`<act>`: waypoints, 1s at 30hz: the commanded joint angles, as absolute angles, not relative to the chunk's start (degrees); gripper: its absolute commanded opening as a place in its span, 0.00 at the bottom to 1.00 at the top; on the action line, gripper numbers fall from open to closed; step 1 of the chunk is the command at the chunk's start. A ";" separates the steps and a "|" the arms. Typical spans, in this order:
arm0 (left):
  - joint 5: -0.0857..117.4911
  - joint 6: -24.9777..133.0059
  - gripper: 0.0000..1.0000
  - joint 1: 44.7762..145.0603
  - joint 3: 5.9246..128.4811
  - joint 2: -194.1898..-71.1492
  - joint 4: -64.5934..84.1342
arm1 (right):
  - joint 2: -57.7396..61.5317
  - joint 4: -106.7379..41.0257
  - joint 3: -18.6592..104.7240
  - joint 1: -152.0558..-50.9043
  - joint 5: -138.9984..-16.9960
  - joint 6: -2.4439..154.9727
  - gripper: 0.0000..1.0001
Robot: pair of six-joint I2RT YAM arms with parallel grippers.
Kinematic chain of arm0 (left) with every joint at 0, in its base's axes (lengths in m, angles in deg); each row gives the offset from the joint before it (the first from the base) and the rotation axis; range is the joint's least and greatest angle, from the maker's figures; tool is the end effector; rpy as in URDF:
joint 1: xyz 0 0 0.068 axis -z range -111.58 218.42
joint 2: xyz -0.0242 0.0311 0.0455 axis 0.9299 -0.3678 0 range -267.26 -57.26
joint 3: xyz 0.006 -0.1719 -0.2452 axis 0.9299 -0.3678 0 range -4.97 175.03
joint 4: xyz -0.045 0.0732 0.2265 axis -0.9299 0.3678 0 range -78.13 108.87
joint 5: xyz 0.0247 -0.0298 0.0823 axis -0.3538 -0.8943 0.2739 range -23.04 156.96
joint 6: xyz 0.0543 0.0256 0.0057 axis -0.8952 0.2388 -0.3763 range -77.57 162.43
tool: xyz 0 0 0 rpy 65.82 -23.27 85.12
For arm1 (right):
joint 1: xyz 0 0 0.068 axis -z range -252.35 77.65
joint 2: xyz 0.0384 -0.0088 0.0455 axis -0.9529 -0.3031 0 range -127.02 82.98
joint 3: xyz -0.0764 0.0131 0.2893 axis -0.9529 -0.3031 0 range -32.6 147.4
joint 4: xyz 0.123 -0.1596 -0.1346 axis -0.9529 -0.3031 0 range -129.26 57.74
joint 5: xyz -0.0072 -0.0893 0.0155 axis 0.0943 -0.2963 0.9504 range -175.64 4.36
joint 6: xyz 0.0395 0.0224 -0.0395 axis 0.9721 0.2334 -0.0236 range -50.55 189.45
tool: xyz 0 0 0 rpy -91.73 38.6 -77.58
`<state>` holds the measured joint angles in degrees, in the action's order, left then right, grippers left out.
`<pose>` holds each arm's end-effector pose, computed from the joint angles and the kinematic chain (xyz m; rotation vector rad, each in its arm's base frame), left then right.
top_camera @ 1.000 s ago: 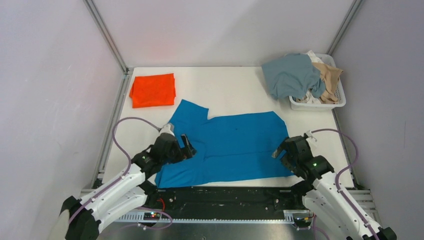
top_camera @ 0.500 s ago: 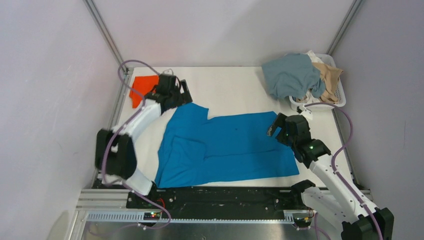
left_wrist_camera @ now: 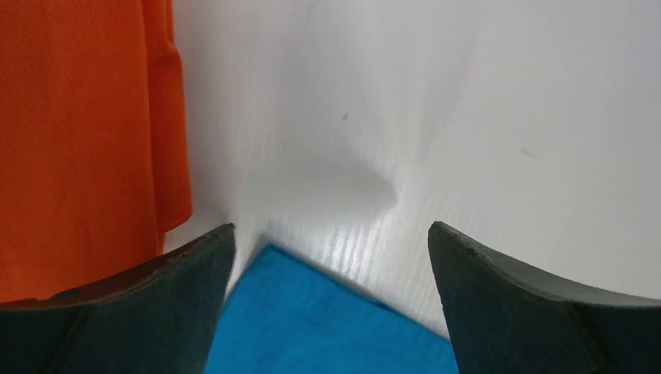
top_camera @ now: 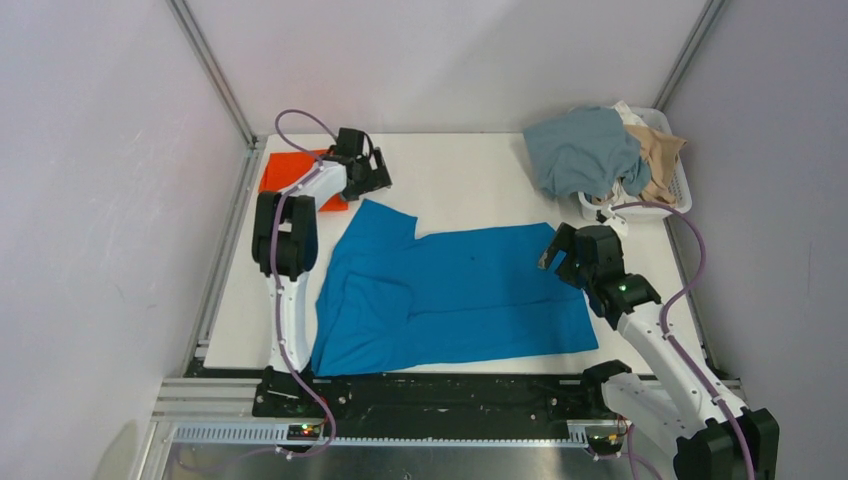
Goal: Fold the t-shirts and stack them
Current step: Grab the side of the flattened tshirt furthest away from the robot with both arms
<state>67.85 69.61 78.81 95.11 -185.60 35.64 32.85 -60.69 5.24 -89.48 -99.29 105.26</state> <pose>0.4918 -0.0895 0.1951 -0.3711 2.4694 -0.2584 0.1504 0.0354 0.2716 0.4899 2.2132 0.2202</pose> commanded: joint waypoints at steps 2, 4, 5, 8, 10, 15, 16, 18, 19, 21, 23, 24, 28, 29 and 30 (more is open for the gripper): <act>67.58 72.66 0.97 78.97 97.54 -187.38 38.68 | 34.60 -59.95 6.15 -89.06 -99.23 104.27 0.99; 65.48 73.19 0.95 79.01 96.35 -187.04 39.03 | 35.12 -59.96 5.95 -88.99 -99.19 104.45 0.99; 65.19 73.37 0.97 79.12 95.84 -186.71 39.19 | 35.32 -59.95 5.84 -88.97 -99.05 104.53 0.99; 65.53 72.85 0.97 79.63 93.00 -184.61 39.50 | 35.82 -60.03 5.59 -88.89 -98.86 104.73 0.99; 65.47 72.54 0.94 79.76 91.57 -183.56 40.20 | 36.05 -60.00 5.36 -88.93 -98.93 104.89 0.99; 64.97 71.14 0.83 80.90 88.44 -181.16 40.95 | 36.36 -59.85 5.00 -88.88 -98.45 104.92 0.99; 65.78 70.90 0.80 81.07 88.19 -180.91 41.34 | 36.38 -59.90 5.01 -88.88 -98.46 104.89 0.99; 68.17 70.16 0.75 81.61 87.54 -180.25 41.96 | 36.44 -59.95 4.76 -88.83 -98.46 104.87 0.99; 68.80 69.80 0.73 81.80 87.48 -180.16 42.12 | 36.52 -59.93 4.49 -88.81 -98.51 104.91 0.99; 69.92 69.57 0.64 81.90 87.93 -180.62 42.75 | 36.52 -59.69 4.15 -88.72 -98.55 104.88 0.99; 70.24 69.36 0.48 81.91 88.69 -181.40 43.52 | 36.33 -59.42 3.89 -88.59 -98.67 104.87 0.99; 70.18 69.30 0.45 81.89 88.93 -181.90 43.74 | 36.09 -58.98 3.84 -88.52 -98.83 104.83 1.00; 70.28 68.89 0.22 82.00 90.08 -182.29 44.16 | 33.95 -56.36 3.77 -87.99 -99.62 103.92 0.99; 70.41 68.50 0.13 81.96 90.45 -182.27 44.25 | 33.28 -55.43 3.78 -87.75 -99.86 103.45 1.00; 70.44 68.25 0.08 82.00 90.64 -182.14 44.23 | 31.79 -53.28 3.83 -87.66 -99.91 102.80 0.99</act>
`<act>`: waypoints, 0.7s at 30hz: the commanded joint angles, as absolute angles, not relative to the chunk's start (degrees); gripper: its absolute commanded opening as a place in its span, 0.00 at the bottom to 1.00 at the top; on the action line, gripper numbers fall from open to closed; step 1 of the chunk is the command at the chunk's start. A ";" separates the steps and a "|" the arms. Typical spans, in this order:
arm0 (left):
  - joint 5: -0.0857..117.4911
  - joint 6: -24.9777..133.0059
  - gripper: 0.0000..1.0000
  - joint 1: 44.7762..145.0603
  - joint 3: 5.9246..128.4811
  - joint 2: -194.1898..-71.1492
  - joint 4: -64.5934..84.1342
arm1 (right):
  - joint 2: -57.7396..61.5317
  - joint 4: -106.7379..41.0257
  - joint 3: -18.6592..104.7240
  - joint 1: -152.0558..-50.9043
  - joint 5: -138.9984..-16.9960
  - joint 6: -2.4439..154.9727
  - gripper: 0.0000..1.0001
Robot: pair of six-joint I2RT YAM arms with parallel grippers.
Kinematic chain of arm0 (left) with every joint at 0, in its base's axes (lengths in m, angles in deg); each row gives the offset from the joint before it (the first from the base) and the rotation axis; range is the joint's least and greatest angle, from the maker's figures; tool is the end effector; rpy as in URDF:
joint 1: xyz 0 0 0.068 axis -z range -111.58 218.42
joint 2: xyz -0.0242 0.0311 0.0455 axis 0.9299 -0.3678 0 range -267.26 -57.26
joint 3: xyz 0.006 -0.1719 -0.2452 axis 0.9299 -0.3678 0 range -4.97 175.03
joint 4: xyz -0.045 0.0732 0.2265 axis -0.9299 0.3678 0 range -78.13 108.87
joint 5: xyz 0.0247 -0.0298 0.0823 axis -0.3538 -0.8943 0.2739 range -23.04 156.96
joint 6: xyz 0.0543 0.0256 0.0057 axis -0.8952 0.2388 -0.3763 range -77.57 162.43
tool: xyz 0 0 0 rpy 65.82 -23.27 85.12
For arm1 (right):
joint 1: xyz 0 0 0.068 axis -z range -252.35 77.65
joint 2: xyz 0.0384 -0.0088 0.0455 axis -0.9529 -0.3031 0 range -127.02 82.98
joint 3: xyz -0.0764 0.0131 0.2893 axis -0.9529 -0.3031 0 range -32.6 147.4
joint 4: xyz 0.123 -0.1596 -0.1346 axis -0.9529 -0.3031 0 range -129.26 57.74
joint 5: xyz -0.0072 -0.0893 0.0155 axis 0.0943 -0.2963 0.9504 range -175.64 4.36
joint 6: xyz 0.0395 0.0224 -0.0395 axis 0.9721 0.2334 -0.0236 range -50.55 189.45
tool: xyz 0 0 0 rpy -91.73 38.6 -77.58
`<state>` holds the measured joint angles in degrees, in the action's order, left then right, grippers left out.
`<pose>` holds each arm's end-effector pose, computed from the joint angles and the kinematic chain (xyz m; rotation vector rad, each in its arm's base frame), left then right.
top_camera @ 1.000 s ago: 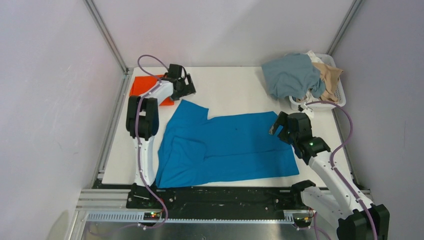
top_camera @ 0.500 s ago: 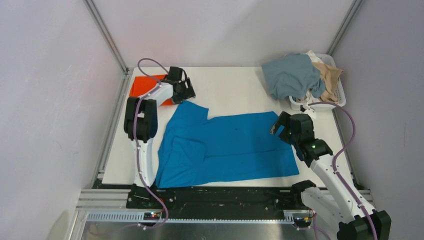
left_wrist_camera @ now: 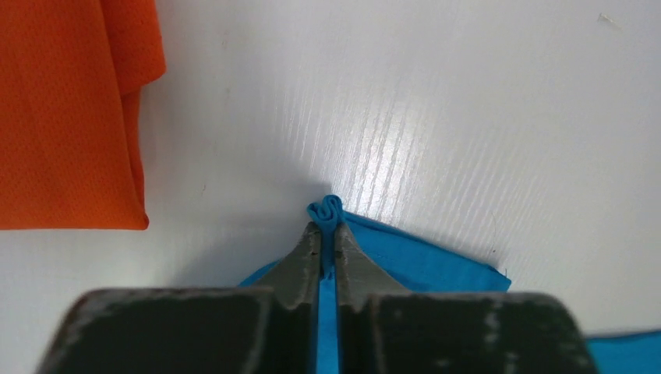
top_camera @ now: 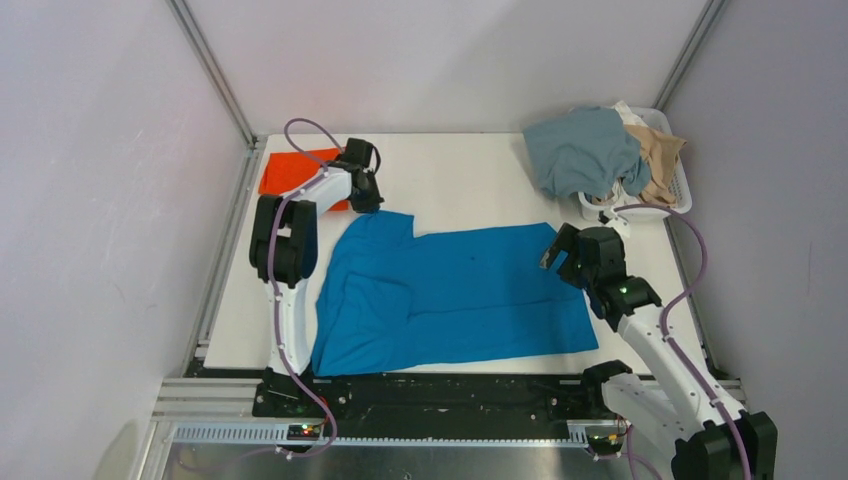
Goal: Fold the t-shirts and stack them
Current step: Grab the side of the flattened tshirt furthest away from the robot with both arms
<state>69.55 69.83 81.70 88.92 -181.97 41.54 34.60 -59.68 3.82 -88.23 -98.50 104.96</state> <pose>0.4558 -0.1055 0.1863 -0.3396 2.6153 -0.1856 0.1463 0.0313 0.2692 0.5005 2.1914 0.2323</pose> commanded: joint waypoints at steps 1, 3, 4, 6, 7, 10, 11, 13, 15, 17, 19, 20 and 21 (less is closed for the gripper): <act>70.47 67.85 0.02 81.97 90.90 -182.06 44.29 | 30.97 -52.26 4.17 -87.36 -99.84 102.47 0.99; 70.12 67.00 0.00 81.96 91.26 -181.68 44.30 | 27.74 -49.11 5.44 -86.92 -99.89 101.18 0.99; 70.03 66.35 0.00 82.06 91.34 -181.51 44.30 | 24.78 -47.42 6.15 -86.76 -100.15 100.21 1.00; 70.09 65.74 0.00 82.09 91.27 -181.13 44.28 | 19.52 -45.42 10.10 -86.60 -101.40 98.32 0.99; 69.99 65.51 0.00 82.20 91.27 -180.94 44.30 | 15.41 -45.03 11.34 -86.64 -102.90 97.73 0.99; 69.55 64.53 0.00 82.56 91.09 -179.97 44.19 | 6.25 -43.85 18.78 -86.75 -105.23 94.84 0.98; 69.49 64.38 0.00 82.65 91.10 -179.54 44.16 | 1.52 -44.25 20.42 -86.85 -106.27 94.27 0.97; 69.65 64.04 0.00 82.85 91.02 -178.91 44.20 | -4.95 -45.26 25.97 -87.35 -107.97 92.31 0.94; 69.62 63.83 0.00 82.91 90.87 -178.34 44.20 | -10.77 -46.95 30.74 -87.99 -110.89 90.86 0.94; 69.57 63.64 0.00 82.99 90.70 -177.76 44.13 | -15.95 -49.57 35.58 -88.43 -113.12 90.34 0.94; 69.48 63.51 0.00 83.12 90.52 -177.42 44.11 | -20.35 -51.31 39.33 -88.47 -114.41 89.55 0.93; 69.50 63.33 0.00 83.17 90.40 -177.33 44.10 | -21.73 -52.16 41.74 -88.31 -114.74 89.39 0.92; 69.55 63.21 0.00 83.22 90.36 -177.15 44.07 | -24.28 -55.23 43.46 -88.11 -114.69 89.99 0.91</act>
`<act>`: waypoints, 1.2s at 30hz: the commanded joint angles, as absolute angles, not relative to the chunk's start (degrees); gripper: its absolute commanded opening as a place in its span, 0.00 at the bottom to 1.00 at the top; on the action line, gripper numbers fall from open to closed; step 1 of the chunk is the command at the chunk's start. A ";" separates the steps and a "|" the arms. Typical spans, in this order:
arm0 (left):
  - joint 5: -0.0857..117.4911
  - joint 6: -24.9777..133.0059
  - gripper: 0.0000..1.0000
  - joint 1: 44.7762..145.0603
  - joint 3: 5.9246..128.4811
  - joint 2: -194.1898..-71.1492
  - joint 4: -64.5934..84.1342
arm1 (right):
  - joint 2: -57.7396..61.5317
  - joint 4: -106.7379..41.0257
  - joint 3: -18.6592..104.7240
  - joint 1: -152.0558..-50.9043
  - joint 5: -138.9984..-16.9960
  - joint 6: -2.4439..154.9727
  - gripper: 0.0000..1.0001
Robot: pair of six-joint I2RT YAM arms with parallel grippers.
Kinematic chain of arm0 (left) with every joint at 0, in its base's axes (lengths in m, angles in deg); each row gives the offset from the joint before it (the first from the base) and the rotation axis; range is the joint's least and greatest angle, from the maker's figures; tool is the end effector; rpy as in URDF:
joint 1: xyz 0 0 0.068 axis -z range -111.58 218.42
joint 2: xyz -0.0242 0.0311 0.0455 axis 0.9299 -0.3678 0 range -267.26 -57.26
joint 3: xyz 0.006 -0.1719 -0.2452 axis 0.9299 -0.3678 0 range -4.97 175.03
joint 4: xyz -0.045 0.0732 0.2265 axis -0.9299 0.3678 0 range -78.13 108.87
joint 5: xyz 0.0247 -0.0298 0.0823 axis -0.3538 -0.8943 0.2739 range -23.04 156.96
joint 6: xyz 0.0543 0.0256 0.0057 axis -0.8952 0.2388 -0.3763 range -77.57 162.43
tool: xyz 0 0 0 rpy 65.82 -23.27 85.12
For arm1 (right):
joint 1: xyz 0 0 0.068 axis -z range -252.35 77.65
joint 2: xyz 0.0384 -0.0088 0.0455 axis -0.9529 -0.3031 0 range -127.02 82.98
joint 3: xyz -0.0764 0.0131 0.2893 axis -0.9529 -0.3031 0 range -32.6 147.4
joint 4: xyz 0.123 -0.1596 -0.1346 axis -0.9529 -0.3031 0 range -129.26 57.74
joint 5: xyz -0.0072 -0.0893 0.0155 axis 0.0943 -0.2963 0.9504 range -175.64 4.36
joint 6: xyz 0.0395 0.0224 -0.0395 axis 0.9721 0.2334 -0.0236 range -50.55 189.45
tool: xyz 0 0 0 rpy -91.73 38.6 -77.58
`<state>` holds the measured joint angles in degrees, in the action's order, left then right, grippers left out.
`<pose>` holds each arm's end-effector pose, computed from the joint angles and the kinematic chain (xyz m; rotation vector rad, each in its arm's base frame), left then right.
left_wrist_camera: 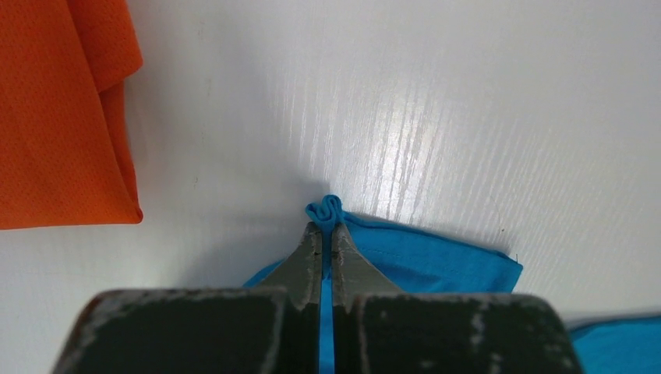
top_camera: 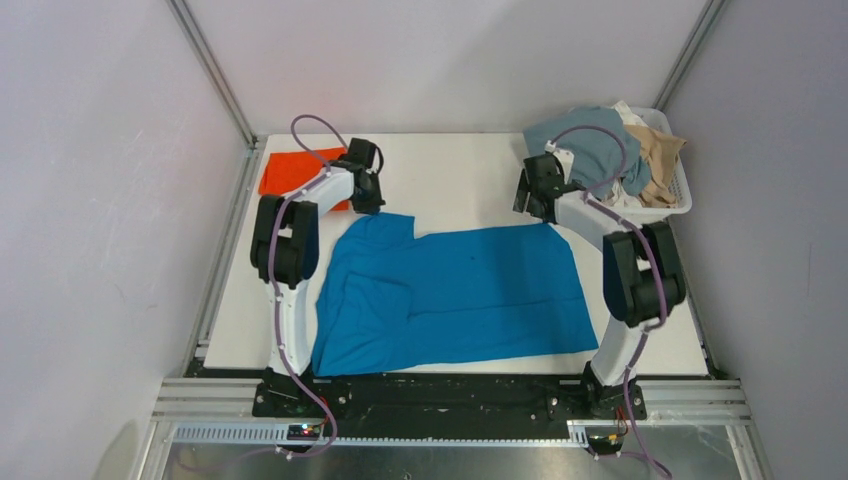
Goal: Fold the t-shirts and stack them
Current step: Grab the side of the flattened tshirt furthest away from the robot with both arms
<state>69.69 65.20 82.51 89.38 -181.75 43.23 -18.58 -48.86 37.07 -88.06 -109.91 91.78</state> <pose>0.4523 -0.1114 0.1886 -0.2165 2.6421 -0.1530 0.3676 0.0843 0.2457 0.3229 2.3069 -0.1853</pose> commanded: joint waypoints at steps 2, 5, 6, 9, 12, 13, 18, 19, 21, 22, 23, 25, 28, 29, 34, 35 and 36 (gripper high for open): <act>69.56 63.15 0.00 83.29 90.20 -176.88 44.06 | -27.32 -58.57 47.21 -87.52 -114.64 90.55 0.90; 69.59 63.11 0.00 83.30 89.74 -176.38 44.12 | -30.31 -63.04 51.68 -86.91 -113.47 92.35 0.87; 69.68 63.05 0.00 83.32 89.63 -176.14 44.12 | -31.72 -65.55 52.38 -86.80 -113.44 93.30 0.86; 69.92 62.96 0.00 83.32 89.11 -175.55 44.00 | -35.06 -70.05 55.49 -86.64 -113.67 94.10 0.86; 70.24 62.89 0.00 83.30 88.62 -174.66 43.88 | -36.70 -74.37 56.99 -86.44 -114.59 95.68 0.85; 70.23 62.90 0.00 83.29 88.54 -174.39 43.83 | -36.92 -75.09 57.02 -86.34 -114.54 95.93 0.85; 70.30 62.82 0.00 83.30 87.79 -173.53 43.73 | -36.29 -77.26 56.59 -85.97 -115.36 97.57 0.81; 70.30 62.87 0.00 83.29 87.64 -173.17 43.71 | -35.98 -77.85 56.47 -85.93 -115.66 97.90 0.80; 70.45 62.98 0.00 83.27 87.14 -172.58 43.53 | -35.38 -78.20 55.81 -85.72 -115.91 98.57 0.77; 70.47 63.06 0.00 83.32 86.79 -172.32 43.52 | -35.13 -78.17 55.05 -85.58 -115.99 98.82 0.73; 70.48 63.03 0.00 83.29 86.66 -172.01 43.47 | -34.57 -77.77 54.64 -85.50 -116.02 99.23 0.71; 70.39 63.21 0.00 83.38 86.17 -171.35 43.36 | -33.75 -76.67 53.50 -85.27 -116.01 99.78 0.64; 70.27 63.26 0.00 83.43 85.39 -170.57 43.06 | -33.41 -75.37 53.30 -85.19 -115.72 100.14 0.56; 70.30 63.20 0.00 83.47 85.25 -170.25 43.02 | -33.44 -74.92 53.72 -85.14 -115.80 100.21 0.53; 69.92 62.90 0.00 83.45 84.59 -169.64 42.82 | -34.73 -73.89 55.54 -85.23 -116.02 99.60 0.40; 69.94 62.73 0.00 83.45 84.42 -169.57 42.70 | -35.11 -74.13 56.38 -85.26 -116.03 99.60 0.37; 70.04 62.74 0.00 83.45 84.37 -169.47 42.67 | -35.67 -74.61 56.80 -85.27 -116.11 99.51 0.35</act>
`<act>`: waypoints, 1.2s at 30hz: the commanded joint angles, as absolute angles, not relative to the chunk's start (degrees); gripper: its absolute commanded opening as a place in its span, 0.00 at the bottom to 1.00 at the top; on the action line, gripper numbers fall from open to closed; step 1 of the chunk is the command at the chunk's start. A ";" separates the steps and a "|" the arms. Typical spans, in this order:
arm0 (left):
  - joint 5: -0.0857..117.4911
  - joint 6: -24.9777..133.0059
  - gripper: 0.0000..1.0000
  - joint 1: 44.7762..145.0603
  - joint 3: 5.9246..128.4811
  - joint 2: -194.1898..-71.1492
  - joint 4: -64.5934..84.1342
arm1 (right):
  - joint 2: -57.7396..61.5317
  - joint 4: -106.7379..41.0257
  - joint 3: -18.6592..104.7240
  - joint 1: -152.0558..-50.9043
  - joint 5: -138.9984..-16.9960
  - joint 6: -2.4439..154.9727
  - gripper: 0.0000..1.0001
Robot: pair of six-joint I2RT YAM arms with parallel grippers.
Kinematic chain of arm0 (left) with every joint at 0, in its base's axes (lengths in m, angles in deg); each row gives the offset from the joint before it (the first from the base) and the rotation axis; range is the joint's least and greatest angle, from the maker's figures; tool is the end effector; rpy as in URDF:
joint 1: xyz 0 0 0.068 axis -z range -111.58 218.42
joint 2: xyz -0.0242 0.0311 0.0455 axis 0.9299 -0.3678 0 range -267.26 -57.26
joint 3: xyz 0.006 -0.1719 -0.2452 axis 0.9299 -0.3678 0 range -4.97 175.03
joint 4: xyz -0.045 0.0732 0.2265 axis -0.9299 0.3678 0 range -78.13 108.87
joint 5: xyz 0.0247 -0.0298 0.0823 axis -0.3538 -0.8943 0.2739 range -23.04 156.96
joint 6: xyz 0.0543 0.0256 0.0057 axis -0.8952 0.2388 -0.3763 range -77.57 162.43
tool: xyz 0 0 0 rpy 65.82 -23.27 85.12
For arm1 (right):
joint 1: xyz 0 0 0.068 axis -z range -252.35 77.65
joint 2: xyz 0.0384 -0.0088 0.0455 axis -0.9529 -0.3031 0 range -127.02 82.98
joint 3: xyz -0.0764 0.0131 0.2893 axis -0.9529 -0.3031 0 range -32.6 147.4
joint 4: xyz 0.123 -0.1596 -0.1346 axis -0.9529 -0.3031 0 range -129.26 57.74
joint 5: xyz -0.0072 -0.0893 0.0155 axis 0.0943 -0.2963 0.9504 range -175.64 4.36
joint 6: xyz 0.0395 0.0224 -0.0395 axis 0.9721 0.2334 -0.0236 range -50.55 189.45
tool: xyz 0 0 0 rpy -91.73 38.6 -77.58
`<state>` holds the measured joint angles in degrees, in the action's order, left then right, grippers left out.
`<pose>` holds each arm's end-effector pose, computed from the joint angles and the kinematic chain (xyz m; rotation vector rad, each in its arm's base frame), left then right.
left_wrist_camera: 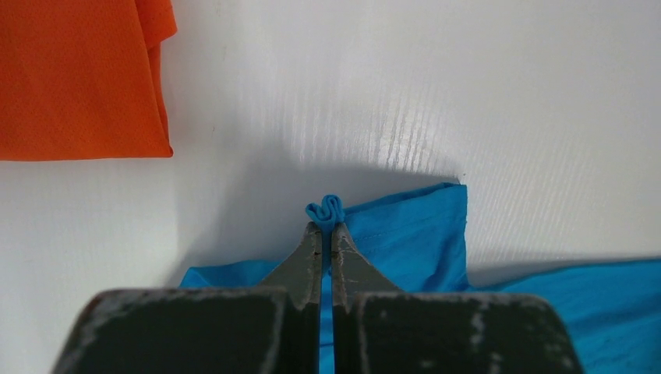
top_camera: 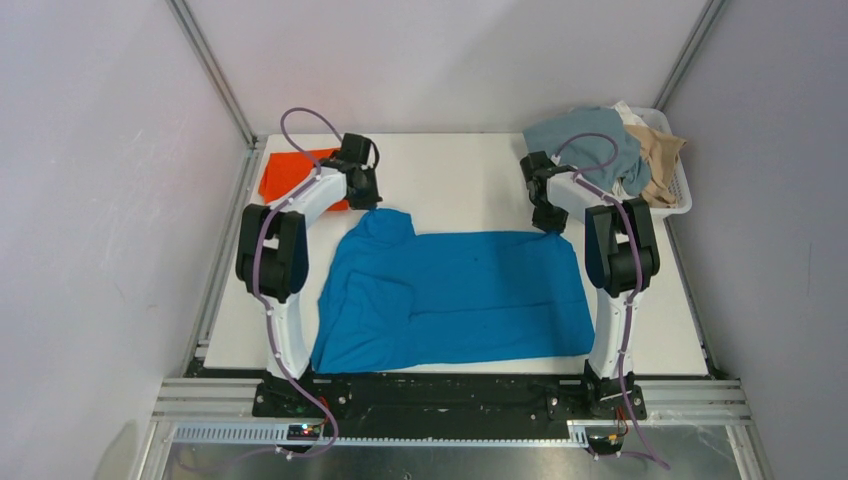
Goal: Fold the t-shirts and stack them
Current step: Grab the side of the flattened tshirt furthest away from the robot with both arms, then fold the other side of the tshirt into a rectangle
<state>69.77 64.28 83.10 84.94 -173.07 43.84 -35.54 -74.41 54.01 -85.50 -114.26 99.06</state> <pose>0.4243 -0.1089 0.2313 -0.1800 2.5826 -0.1735 0.4066 0.0730 0.1932 0.4751 2.6209 -0.4964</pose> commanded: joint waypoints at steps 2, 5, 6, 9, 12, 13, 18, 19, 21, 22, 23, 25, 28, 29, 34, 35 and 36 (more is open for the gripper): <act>70.07 62.62 0.00 83.49 84.34 -169.41 42.67 | -36.25 -74.93 57.58 -85.42 -116.07 99.24 0.26; 69.93 62.67 0.00 83.45 84.33 -169.19 42.57 | -36.14 -74.89 57.69 -85.74 -116.33 99.05 0.10; 69.70 62.72 0.00 83.49 84.33 -168.98 42.47 | -36.09 -74.67 57.67 -86.00 -116.41 98.80 0.07; 69.22 62.96 0.00 83.52 83.85 -168.23 42.18 | -35.09 -74.15 57.57 -86.53 -117.00 98.22 0.01; 69.32 63.16 0.00 83.89 82.08 -165.83 41.55 | -33.19 -72.64 55.83 -87.58 -117.51 97.62 0.00; 69.37 63.21 0.00 83.98 80.80 -165.21 41.18 | -31.78 -72.27 55.25 -87.75 -117.58 97.60 0.00; 70.48 64.51 0.00 85.95 72.69 -158.53 38.56 | -26.40 -69.69 49.04 -89.43 -117.91 98.60 0.00; 71.05 64.76 0.00 86.28 71.44 -156.41 38.22 | -24.99 -69.26 48.34 -89.78 -117.86 98.64 0.00; 71.92 65.74 0.00 87.44 67.49 -153.05 36.94 | -23.19 -69.04 46.60 -90.55 -117.86 98.59 0.00; 72.39 66.37 0.00 88.25 64.81 -151.92 36.22 | -22.07 -69.06 45.51 -90.86 -118.15 98.56 0.00; 73.29 66.62 0.00 88.62 63.49 -149.57 35.96 | -21.49 -69.24 44.95 -91.46 -118.37 98.88 0.00; 74.63 67.75 0.00 90.02 59.79 -146.10 35.46 | -19.80 -69.51 42.79 -92.22 -118.81 99.46 0.00; 76.43 69.14 0.00 92.43 53.62 -141.21 35.04 | -16.78 -69.61 40.25 -93.15 -119.63 100.52 0.00; 77.31 69.88 0.00 93.36 52.41 -138.43 34.96 | -16.16 -69.81 38.98 -93.48 -119.77 100.97 0.00; 79.69 72.71 0.00 96.98 42.27 -126.50 35.02 | -11.24 -70.40 34.81 -94.39 -120.37 102.34 0.00; 80.23 73.43 0.00 97.88 39.69 -124.93 35.02 | -9.99 -70.36 33.51 -94.49 -120.40 102.42 0.00; 80.52 73.84 0.00 98.18 38.59 -121.88 35.05 | -9.38 -70.20 32.18 -94.67 -120.33 102.52 0.00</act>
<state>76.77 70.36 96.34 43.46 -130.30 36.21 -14.43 -70.26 35.21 -94.02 -117.91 100.45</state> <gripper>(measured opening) 0.021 0.009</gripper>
